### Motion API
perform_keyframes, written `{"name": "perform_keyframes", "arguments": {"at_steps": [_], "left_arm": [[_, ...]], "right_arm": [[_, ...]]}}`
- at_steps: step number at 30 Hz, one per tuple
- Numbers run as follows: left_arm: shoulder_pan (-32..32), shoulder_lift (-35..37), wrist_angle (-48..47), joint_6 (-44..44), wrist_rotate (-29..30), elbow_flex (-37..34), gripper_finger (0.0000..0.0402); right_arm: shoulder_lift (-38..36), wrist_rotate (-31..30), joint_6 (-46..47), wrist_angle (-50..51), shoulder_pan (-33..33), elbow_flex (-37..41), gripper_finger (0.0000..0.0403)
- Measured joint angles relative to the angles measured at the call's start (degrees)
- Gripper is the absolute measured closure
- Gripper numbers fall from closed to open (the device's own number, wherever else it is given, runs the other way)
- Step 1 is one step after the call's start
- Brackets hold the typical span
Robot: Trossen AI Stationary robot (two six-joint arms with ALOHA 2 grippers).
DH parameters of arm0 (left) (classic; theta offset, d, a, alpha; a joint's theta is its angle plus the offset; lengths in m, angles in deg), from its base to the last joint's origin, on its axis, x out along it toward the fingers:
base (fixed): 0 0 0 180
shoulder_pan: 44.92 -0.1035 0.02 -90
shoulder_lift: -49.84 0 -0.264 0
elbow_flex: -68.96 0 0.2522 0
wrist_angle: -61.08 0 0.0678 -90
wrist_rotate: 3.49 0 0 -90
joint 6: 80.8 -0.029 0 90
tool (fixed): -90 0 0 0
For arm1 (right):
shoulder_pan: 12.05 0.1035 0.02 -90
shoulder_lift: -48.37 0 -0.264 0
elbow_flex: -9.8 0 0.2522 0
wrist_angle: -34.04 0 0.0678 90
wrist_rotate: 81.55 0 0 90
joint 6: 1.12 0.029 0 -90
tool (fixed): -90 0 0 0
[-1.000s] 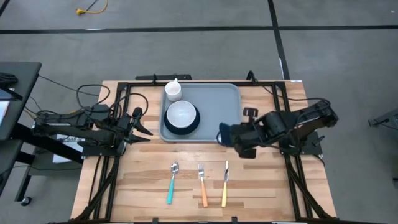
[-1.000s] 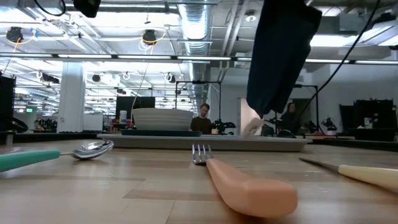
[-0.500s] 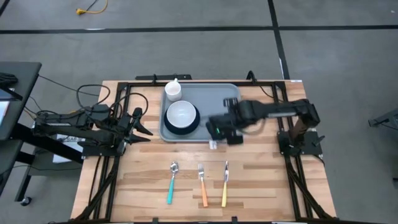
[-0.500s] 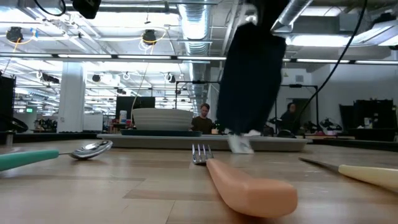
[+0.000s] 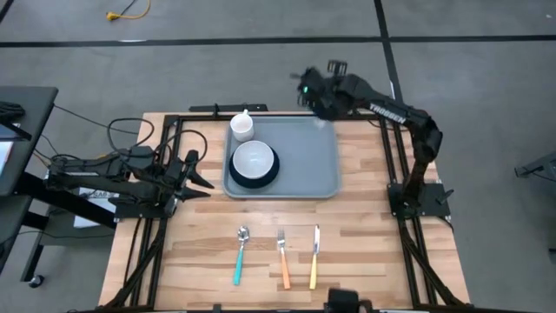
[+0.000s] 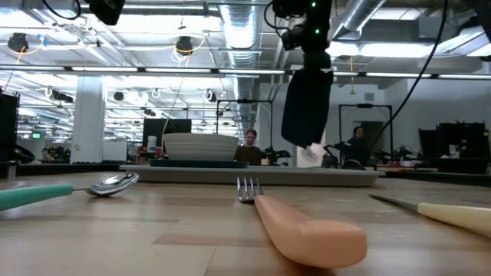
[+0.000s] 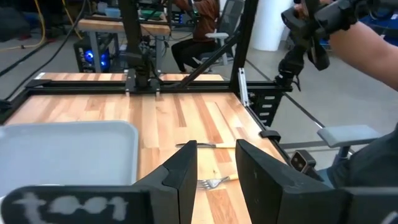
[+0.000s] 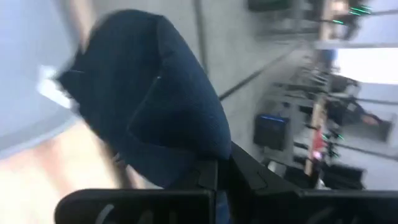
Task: Set up tray
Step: Put the dark blue napkin on the gray serving tray to the right of the black plate
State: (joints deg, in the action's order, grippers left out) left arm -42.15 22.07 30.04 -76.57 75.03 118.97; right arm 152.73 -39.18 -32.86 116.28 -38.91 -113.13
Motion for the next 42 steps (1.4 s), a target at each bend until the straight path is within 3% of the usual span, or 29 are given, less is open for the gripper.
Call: {"name": "perform_keyframes", "arguments": {"at_steps": [5,10,15,21,27,37,40,42], "left_arm": [[0.00,0.00,0.00,-0.03,0.34,0.00,0.0303],[0.00,0.00,-0.17,-0.02,0.32,0.00,0.0303],[0.00,0.00,-1.54,0.31,0.33,0.00,0.0303],[0.00,0.00,-1.81,0.98,0.32,0.00,0.0303],[0.00,0.02,-1.79,0.96,0.69,0.00,0.0303],[0.00,0.02,-1.75,0.88,1.80,0.00,0.0303],[0.00,0.01,-1.70,0.88,2.73,0.00,0.0303],[0.00,0.02,-1.70,0.94,3.94,0.00,0.0303]], "right_arm": [[0.00,3.40,-3.25,-12.46,-2.62,1.31,0.0401],[-0.13,17.30,-2.81,-13.98,-2.53,5.07,0.0401],[0.04,20.93,-2.40,-14.17,-1.89,13.81,0.0402],[0.09,18.59,1.83,-12.38,-3.04,18.93,0.0402],[0.04,8.40,1.41,-12.41,-3.12,18.03,0.0401],[-0.11,18.75,1.19,-0.14,2.62,8.90,0.0402],[0.09,14.98,0.15,-4.71,0.37,9.45,0.0402],[1.82,8.49,-0.97,-10.24,-1.68,9.38,0.0402]]}}
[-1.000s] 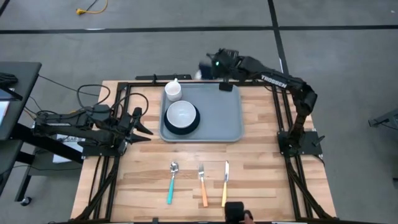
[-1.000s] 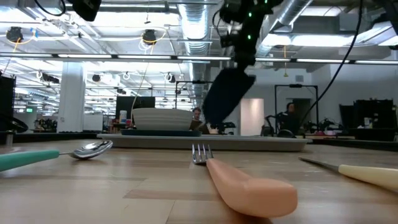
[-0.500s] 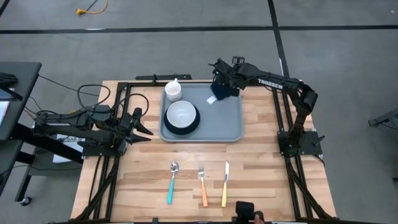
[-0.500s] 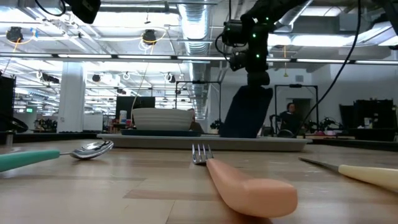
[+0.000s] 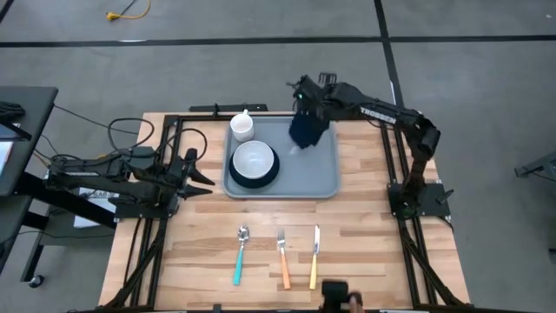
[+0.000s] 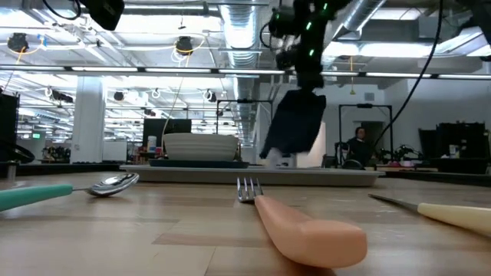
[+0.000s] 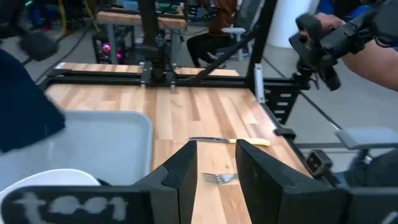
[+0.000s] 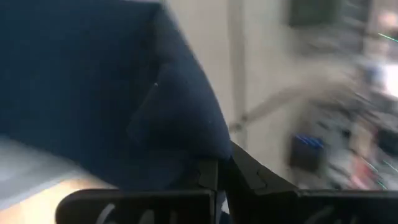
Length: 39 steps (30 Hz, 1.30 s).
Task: Set up tray
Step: Put the dark blue napkin on the gray serving tray to the right of the black plate
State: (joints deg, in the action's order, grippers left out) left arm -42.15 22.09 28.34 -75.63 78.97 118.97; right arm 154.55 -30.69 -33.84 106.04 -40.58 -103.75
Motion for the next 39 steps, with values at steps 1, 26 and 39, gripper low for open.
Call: {"name": "perform_keyframes", "arguments": {"at_steps": [1,26,39], "left_arm": [[-0.02,-0.02,0.00,-0.04,0.54,0.00,0.0303],[0.00,0.00,-4.08,1.63,3.42,0.00,0.0303],[0.00,0.00,-4.70,2.29,3.48,0.00,0.0303]], "right_arm": [[0.79,-3.10,-0.85,-2.55,-1.41,0.13,0.0402],[22.19,9.01,-3.71,-0.71,1.10,0.04,0.0403],[22.44,17.26,-1.70,0.47,6.10,0.04,0.0402]]}}
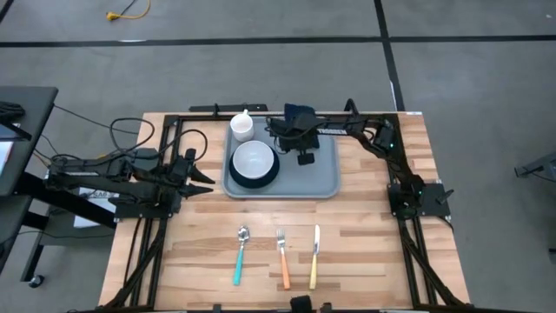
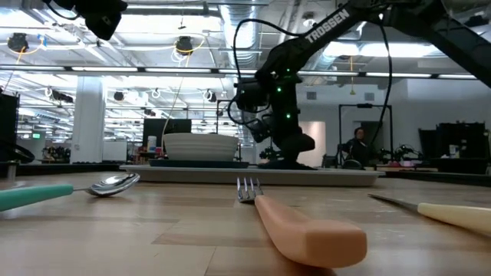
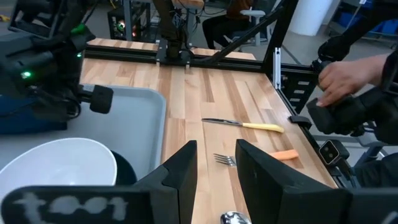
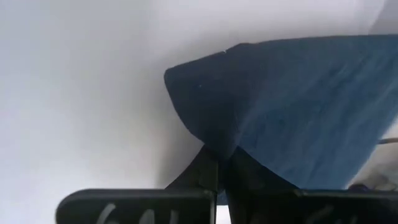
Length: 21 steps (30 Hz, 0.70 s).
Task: Set up tray
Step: Put the dark blue napkin on the gray serving tray to the right of the black plate
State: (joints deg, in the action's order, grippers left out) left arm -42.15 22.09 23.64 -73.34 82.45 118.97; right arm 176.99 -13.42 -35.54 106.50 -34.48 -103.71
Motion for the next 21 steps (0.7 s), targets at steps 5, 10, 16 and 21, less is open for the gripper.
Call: {"name": "perform_keyframes", "arguments": {"at_steps": [5,10,16,21], "left_arm": [[0.00,0.00,-0.02,0.51,0.00,0.00,0.0303],[0.00,-0.01,-0.02,0.52,0.00,0.00,0.0303],[0.00,0.00,0.00,0.51,0.00,0.00,0.0303],[0.00,0.00,-0.02,0.53,0.00,0.00,0.0303]], "right_arm": [[0.00,3.19,1.54,2.47,1.89,0.00,0.0402],[0.00,8.04,3.76,5.21,3.56,0.00,0.0402],[0.00,12.31,6.51,6.99,5.71,0.00,0.0402],[0.00,15.00,9.62,9.02,7.24,0.00,0.0402]]}}
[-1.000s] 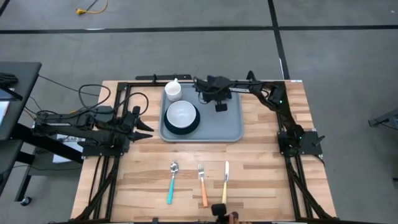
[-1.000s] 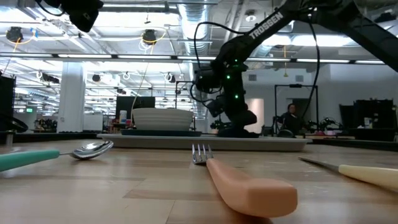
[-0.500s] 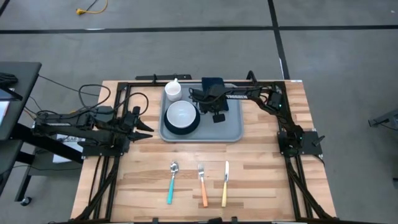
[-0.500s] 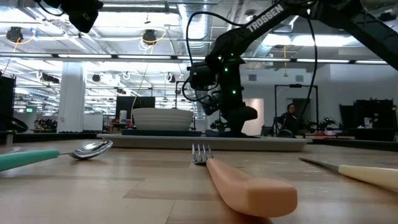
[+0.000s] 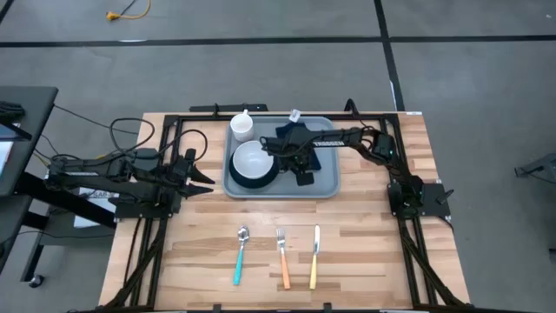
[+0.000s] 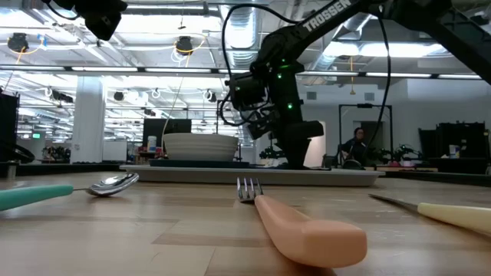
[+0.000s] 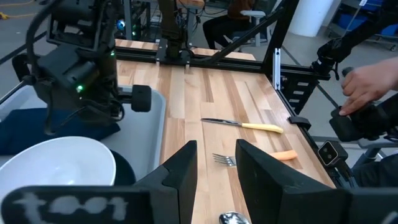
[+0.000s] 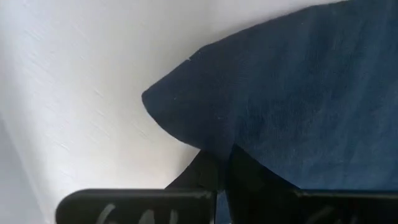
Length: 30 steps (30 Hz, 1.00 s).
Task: Set up tray
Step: Put the dark blue napkin on the gray serving tray to the right of the black plate
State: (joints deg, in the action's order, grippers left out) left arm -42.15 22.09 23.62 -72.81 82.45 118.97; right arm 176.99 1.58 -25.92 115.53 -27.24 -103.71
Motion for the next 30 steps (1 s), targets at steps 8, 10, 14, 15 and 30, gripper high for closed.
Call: {"name": "perform_keyframes", "arguments": {"at_steps": [8,10,14,15,30], "left_arm": [[0.00,-0.01,0.00,-0.01,0.00,0.00,0.0303],[0.00,-0.02,0.00,-0.02,0.00,0.00,0.0303],[0.00,-0.01,0.00,-0.01,0.00,0.00,0.0303],[0.00,0.00,0.00,0.00,0.00,0.00,0.0303],[0.00,-0.02,0.00,-0.11,0.00,0.00,0.0303]], "right_arm": [[-0.02,3.45,5.87,0.27,2.32,0.00,0.0402],[-0.02,4.02,7.27,0.18,2.78,0.00,0.0402],[-0.02,5.36,10.71,-0.25,3.59,0.00,0.0401],[-0.02,5.38,11.58,-0.26,3.61,0.00,0.0400],[-0.02,5.29,15.38,-0.47,3.89,0.00,0.0279]]}}
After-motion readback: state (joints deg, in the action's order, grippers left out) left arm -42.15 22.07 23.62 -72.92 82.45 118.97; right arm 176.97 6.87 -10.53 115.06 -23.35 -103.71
